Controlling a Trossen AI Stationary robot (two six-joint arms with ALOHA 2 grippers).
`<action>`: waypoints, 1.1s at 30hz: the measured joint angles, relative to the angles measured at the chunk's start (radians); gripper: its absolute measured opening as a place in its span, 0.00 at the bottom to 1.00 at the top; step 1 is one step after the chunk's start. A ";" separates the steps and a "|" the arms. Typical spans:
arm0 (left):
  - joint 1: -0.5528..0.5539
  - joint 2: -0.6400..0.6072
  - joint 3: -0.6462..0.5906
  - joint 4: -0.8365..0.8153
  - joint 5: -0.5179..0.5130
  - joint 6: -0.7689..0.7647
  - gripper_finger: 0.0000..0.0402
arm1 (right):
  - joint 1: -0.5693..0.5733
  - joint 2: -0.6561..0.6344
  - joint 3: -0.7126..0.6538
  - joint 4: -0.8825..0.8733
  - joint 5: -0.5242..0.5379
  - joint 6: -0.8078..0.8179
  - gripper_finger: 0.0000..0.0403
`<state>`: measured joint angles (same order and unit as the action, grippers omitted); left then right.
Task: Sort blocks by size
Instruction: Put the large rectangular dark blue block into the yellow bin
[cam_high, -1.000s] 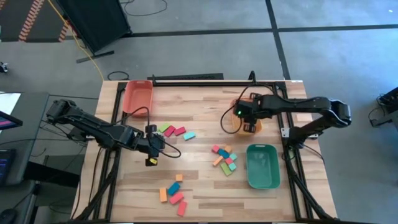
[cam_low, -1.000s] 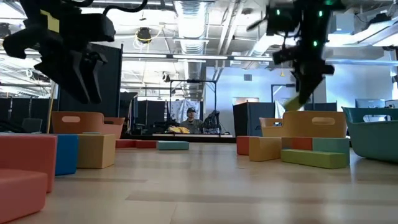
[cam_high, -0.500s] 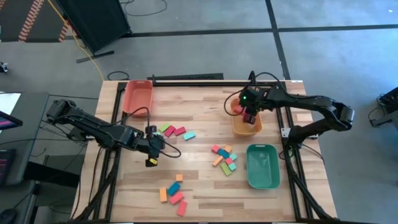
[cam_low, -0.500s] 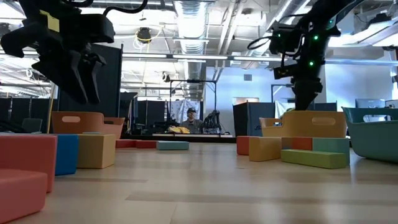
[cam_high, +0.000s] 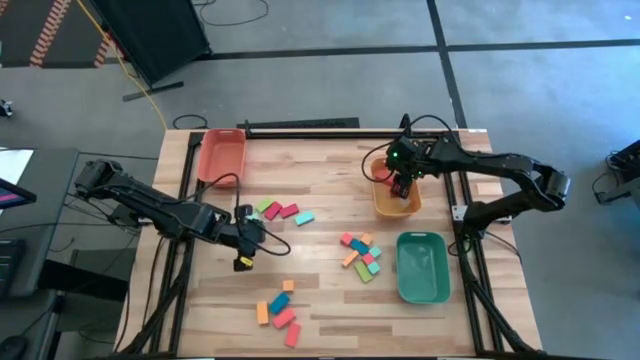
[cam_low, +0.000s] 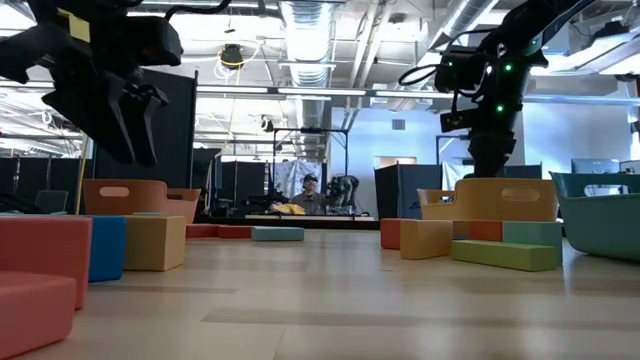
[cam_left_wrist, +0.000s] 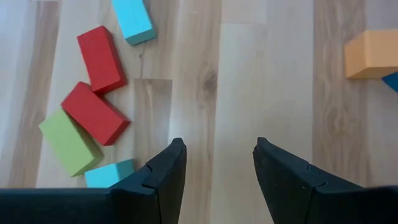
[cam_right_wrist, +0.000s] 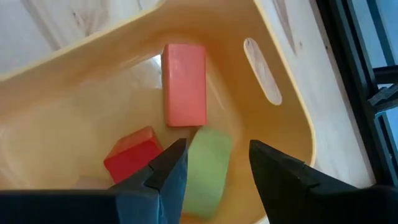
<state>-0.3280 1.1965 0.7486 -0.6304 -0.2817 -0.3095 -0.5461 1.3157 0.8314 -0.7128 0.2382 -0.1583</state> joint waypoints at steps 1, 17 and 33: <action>-0.005 0.000 0.000 0.001 0.000 -0.004 0.44 | 0.000 -0.002 0.000 0.000 0.000 0.000 0.51; -0.055 0.000 0.000 0.001 0.000 -0.027 0.44 | 0.238 -0.104 0.000 0.132 -0.162 0.013 0.52; -0.055 0.000 0.001 0.002 0.024 -0.048 0.44 | 0.747 0.131 0.001 0.721 -0.199 -0.007 0.52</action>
<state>-0.3832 1.1965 0.7498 -0.6289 -0.2577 -0.3572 0.2008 1.4472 0.8326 0.0081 0.0390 -0.1658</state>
